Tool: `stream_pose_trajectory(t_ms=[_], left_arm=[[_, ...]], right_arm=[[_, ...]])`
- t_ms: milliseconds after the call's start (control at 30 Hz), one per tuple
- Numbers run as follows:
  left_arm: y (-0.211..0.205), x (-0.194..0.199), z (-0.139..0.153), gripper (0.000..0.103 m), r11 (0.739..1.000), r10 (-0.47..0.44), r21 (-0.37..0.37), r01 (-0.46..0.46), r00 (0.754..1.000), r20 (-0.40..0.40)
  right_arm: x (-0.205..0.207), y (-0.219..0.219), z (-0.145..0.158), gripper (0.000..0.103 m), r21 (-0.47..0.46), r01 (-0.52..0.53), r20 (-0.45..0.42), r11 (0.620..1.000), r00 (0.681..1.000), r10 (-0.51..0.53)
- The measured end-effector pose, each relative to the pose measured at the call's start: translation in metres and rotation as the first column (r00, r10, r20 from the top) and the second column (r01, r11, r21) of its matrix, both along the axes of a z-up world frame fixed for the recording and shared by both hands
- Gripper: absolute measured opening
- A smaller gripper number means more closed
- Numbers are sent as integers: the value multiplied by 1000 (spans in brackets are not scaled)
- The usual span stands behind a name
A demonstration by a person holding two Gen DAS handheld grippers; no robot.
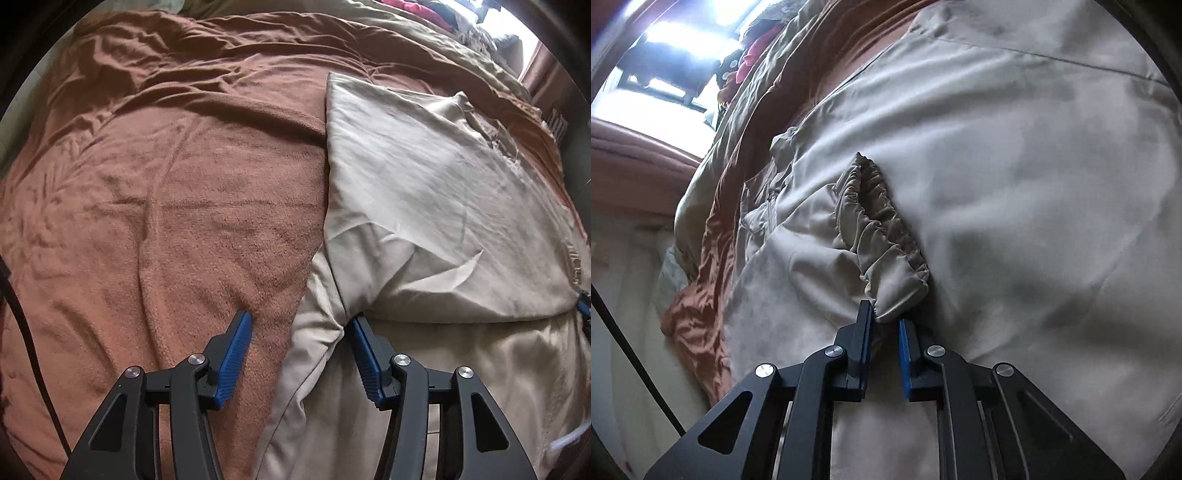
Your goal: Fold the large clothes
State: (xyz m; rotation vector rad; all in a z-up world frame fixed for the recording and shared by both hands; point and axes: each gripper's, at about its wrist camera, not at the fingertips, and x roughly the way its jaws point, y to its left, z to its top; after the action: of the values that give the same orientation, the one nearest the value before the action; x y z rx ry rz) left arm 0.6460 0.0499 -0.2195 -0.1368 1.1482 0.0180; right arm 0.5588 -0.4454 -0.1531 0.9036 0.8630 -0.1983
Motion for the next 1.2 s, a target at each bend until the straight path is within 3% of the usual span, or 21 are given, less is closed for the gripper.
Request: stream_pose_trajectory(t_ms=[133, 200, 267, 333, 633, 933, 1067, 1200], left_arm=[[-2, -8, 13, 56, 999, 27, -29, -27, 1000, 15], [-7, -16, 28, 56, 1000, 13, -29, -11, 999, 46], [-12, -21, 40, 56, 1000, 3, -14, -2, 998, 67], [-21, -28, 55, 57, 1000, -12, -23, 15, 996, 93], [-80, -33, 85, 57, 992, -110, -42, 118, 984, 143], [-132, -28, 81, 57, 982, -172, -46, 181, 975, 141], [-149, -21, 70, 57, 979, -190, -49, 197, 973, 128], [-160, -15, 63, 57, 976, -201, -60, 209, 973, 118]], right_arm=[[-10, -7, 4, 12, 63, -44, 48, 997, 998, 41], [-16, -13, 12, 19, 44, -65, 86, 997, 994, 61], [-25, -19, 26, 52, -32, -52, 100, 998, 994, 54], [-39, -26, 34, 66, -76, -28, 134, 997, 990, 38], [-91, -80, 34, 66, -116, 116, 187, 986, 978, -93], [-130, -144, 19, 66, -119, 267, 230, 956, 944, -235], [-144, -168, 5, 50, -105, 334, 235, 937, 924, -303], [-151, -177, -6, 44, -103, 377, 222, 920, 911, -348]])
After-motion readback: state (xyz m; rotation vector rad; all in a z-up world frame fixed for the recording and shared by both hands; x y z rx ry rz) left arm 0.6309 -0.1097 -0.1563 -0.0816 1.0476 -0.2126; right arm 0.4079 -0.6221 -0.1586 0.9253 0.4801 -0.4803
